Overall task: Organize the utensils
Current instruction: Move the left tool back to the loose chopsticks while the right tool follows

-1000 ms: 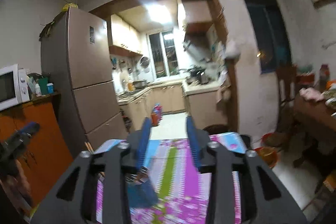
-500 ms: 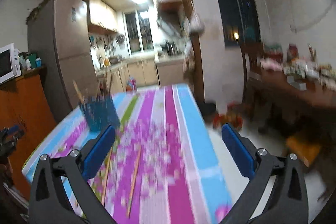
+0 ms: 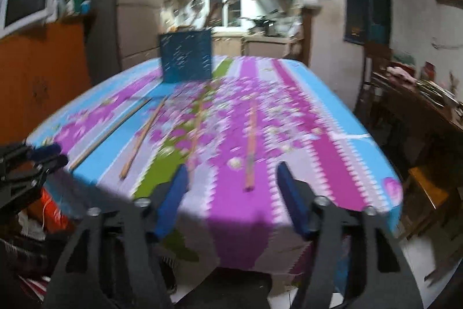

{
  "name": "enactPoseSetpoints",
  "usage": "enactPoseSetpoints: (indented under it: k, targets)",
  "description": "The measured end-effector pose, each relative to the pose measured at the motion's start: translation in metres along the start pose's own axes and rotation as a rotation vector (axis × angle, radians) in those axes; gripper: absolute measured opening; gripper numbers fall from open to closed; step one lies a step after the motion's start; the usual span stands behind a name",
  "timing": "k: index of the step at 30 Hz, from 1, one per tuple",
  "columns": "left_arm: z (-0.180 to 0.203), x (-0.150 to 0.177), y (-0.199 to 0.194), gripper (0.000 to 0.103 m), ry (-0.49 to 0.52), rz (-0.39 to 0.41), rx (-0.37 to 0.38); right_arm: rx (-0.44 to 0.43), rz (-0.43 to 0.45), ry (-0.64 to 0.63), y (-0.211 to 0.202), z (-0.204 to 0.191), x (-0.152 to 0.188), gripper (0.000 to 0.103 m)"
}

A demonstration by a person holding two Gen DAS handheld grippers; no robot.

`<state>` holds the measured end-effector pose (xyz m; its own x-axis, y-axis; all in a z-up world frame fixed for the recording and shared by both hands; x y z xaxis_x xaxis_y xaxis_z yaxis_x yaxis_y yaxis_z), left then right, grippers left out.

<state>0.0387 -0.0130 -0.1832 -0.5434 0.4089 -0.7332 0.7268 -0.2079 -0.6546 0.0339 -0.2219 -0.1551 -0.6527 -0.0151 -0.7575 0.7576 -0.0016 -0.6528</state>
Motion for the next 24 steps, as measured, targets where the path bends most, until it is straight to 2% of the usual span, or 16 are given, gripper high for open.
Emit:
enactPoseSetpoints:
  k: [2,4,9,12,21,24]
  targets:
    - [0.002,0.003,0.004,0.029,-0.014,-0.005,0.0,-0.016,-0.01,-0.038,0.005,-0.013,0.005,0.044]
    - [0.0,0.006,0.007,0.029,-0.021,-0.011,-0.009,-0.038,-0.021,-0.081,0.013,-0.024,0.007,0.038]
    - [-0.003,0.01,0.015,0.029,-0.04,-0.011,-0.023,-0.055,-0.037,-0.096,0.025,-0.029,0.012,0.031]
    - [-0.002,0.009,0.015,0.029,-0.041,0.006,-0.024,-0.053,-0.057,-0.097,0.037,-0.028,0.012,0.021]
    - [-0.002,0.01,0.016,0.028,-0.062,0.038,-0.032,-0.034,-0.034,-0.121,0.036,-0.031,0.013,0.018]
    - [0.0,0.011,0.017,0.023,-0.056,0.044,-0.021,-0.018,-0.025,-0.126,0.036,-0.033,0.013,0.014]
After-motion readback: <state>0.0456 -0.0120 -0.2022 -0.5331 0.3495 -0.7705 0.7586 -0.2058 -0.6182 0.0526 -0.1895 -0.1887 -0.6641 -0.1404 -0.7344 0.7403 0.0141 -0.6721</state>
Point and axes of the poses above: each gripper's, at about its wrist camera, not at the fingertips, and y roughly the way its jaws point, z to its right, x to its underside, the point moved 9 cm from there along y, roughly the way its jaws point, and after that the axes turned 10 degrees about -z, right-handed, at the moved point
